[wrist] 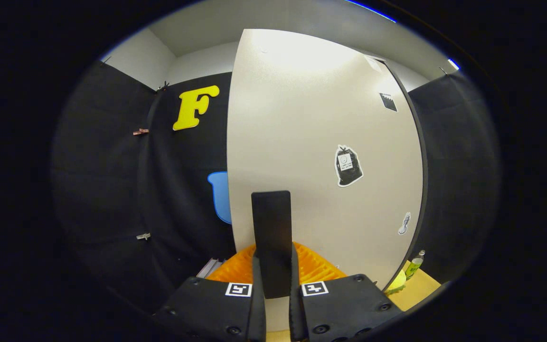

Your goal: Open the shoe cabinet door, grab the shoes and put them into the shoe cabinet, then close the shoe cabinet door.

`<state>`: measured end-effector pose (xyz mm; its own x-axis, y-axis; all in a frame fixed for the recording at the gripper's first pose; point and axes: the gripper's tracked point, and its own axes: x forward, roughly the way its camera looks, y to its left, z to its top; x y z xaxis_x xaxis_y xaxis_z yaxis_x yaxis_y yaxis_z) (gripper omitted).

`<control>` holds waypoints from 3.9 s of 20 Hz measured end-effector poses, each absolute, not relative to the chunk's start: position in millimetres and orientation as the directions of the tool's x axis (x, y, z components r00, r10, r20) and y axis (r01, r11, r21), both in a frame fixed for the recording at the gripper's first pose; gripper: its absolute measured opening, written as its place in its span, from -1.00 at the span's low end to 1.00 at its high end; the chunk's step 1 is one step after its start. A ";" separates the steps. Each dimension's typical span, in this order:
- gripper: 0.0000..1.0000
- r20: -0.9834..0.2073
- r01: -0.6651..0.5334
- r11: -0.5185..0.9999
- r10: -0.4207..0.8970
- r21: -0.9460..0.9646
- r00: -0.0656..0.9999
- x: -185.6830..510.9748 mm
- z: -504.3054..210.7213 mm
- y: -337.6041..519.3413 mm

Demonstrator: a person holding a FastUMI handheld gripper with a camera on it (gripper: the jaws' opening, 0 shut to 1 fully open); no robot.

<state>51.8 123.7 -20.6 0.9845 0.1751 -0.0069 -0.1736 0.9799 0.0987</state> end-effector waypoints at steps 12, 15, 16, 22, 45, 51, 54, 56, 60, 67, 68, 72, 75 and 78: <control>-0.55 -0.012 -0.251 0.963 0.253 0.097 0.967 -36.6 -21.2 41.3; -0.55 -0.006 -0.240 0.966 0.241 0.095 0.970 -51.9 -20.6 9.3; -0.55 -0.008 -0.235 0.967 0.237 0.095 0.972 -57.1 -21.1 -1.5; -0.57 -0.014 -0.184 0.980 0.185 0.071 0.983 -76.9 -21.4 -63.7; -0.54 -0.012 -0.043 0.989 0.045 0.144 0.999 -121.3 -20.5 -228.7; 0.31 0.011 -0.108 0.992 0.108 0.067 0.994 -167.5 -1.3 -195.8; 0.53 -0.018 -0.166 0.982 0.168 0.090 0.986 -172.1 -15.7 -159.1; 0.87 -0.063 -0.202 0.972 0.210 0.118 0.976 -169.7 -35.1 -127.7; 1.00 -0.225 -0.253 0.953 0.287 0.169 0.931 -153.2 -116.8 -65.7; 0.97 -0.491 -0.258 0.940 0.338 0.224 0.803 -121.5 -284.1 1.1; 0.98 -0.524 -0.252 0.938 0.343 0.239 0.780 -119.4 -304.1 8.9; 0.98 -0.632 -0.214 0.945 0.324 0.246 0.704 -112.1 -378.3 27.3; 0.98 -0.668 -0.179 0.952 0.302 0.249 0.680 -96.9 -415.2 33.3; 0.98 -0.703 -0.143 0.957 0.282 0.252 0.652 -81.7 -450.6 39.2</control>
<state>-81.7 39.2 -450.6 0.6525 0.2823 -0.7033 -0.1429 0.9572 0.2517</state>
